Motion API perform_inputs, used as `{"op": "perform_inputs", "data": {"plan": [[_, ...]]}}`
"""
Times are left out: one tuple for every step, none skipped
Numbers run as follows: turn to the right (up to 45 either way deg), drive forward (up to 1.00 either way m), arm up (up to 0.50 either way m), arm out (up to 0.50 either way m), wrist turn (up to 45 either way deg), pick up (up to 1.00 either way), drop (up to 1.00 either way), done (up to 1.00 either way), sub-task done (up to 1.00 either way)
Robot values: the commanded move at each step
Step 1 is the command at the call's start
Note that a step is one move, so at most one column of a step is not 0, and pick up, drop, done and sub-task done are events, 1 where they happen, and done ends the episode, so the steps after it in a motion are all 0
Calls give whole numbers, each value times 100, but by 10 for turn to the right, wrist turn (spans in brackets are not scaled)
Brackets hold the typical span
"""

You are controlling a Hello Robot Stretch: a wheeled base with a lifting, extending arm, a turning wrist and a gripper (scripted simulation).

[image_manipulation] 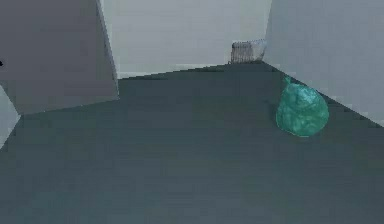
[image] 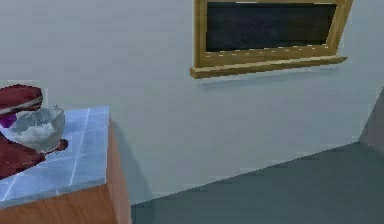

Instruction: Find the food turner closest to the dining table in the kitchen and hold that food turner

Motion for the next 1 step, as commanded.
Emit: {"op": "perform_inputs", "data": {"plan": [[-450, 0, 0, 0, 0, 0, 0, 0, 0]]}}
